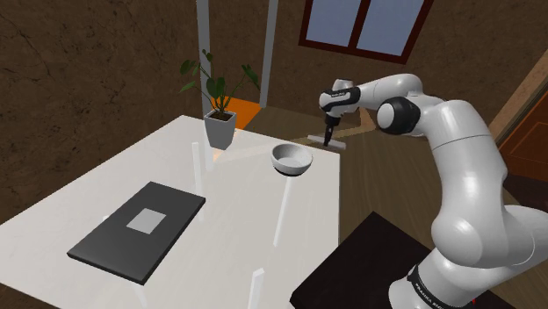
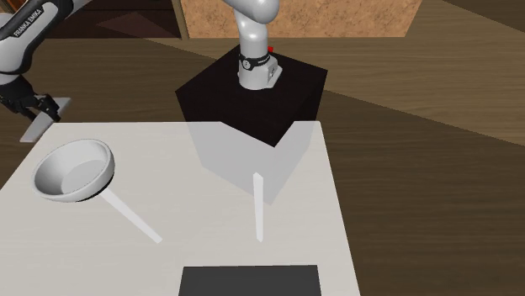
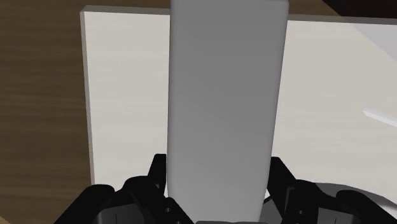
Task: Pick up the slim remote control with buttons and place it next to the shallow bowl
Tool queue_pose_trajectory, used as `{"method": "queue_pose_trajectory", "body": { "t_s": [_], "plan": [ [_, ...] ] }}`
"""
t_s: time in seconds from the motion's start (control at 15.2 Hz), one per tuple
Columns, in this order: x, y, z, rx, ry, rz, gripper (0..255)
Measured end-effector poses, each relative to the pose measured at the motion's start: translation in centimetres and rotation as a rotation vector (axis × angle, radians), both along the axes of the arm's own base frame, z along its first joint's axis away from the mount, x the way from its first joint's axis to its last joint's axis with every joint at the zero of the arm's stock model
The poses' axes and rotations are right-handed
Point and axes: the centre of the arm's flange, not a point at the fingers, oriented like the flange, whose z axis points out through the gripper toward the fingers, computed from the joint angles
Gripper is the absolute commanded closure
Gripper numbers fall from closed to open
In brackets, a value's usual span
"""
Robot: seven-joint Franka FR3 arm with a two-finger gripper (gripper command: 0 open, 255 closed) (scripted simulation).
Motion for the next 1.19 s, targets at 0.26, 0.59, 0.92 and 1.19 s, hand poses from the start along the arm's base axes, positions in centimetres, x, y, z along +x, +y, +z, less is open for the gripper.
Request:
{"method": "queue_pose_trajectory", "body": {
  "t_s": [0.26,0.59,0.92,1.19],
  "plan": [
    [0.0,0.0,-2.1,0.0,0.0,0.0,255],
    [0.1,0.0,-4.7,0.0,0.0,0.0,255],
    [0.0,0.0,-7.4,0.0,0.0,0.0,255],
    [0.0,0.1,-9.5,0.0,0.0,0.0,255]
  ]
}}
